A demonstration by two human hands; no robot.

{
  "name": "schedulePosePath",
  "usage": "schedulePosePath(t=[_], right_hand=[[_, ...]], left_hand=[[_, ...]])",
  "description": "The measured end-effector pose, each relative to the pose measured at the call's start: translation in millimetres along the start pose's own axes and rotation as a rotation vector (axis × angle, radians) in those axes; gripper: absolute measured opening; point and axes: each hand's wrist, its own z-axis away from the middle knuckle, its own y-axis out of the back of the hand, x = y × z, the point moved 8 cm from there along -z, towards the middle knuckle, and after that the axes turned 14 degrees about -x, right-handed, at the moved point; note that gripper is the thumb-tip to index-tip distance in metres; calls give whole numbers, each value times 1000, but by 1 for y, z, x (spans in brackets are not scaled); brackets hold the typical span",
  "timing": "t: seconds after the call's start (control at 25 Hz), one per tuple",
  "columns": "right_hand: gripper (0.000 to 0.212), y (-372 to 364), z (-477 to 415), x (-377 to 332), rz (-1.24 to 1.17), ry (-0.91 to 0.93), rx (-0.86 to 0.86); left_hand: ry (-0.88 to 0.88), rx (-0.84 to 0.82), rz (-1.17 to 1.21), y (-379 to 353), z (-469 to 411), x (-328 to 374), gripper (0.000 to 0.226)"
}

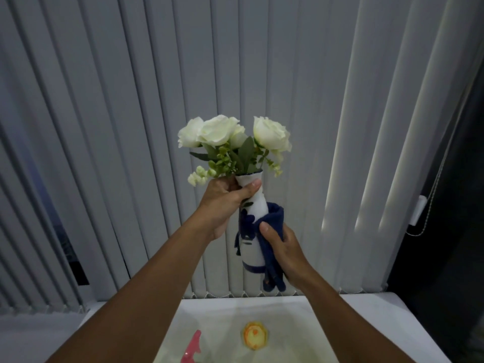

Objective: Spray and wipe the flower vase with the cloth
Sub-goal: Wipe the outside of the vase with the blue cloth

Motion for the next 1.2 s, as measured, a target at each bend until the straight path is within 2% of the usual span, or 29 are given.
schedulePosePath(t=[0.12, 0.24, 0.4, 0.48, 0.56, 0.68, 0.96, 1.12, 1.2], right_hand=[[54, 0, 16, 16, -9, 32, 29], [55, -2, 25, 20, 46, 62, 204], [78, -19, 38, 18, 214, 106, 464], [88, -27, 43, 18, 312, 147, 513], [96, -32, 45, 24, 382, 132, 526], [93, -35, 47, 33, 416, 133, 511], [23, -20, 12, -22, 255, 153, 259], [15, -14, -1, -39, 214, 131, 61], [31, -14, 3, -22, 200, 92, -14]], left_hand=[[6, 82, 75, 9, -1, -14, 35], [69, 155, -25, 8, 2, -26, 29], [132, 280, -345, 5, 8, -26, 41], [103, 358, -381, 9, 10, -17, 42], [98, 369, -389, 9, 12, -13, 40], [120, 338, -370, 10, 13, -16, 33], [117, 39, -322, -3, 16, -23, 23], [71, 16, -211, 2, 17, -16, 16], [49, -12, -170, 3, 16, -14, 22]])
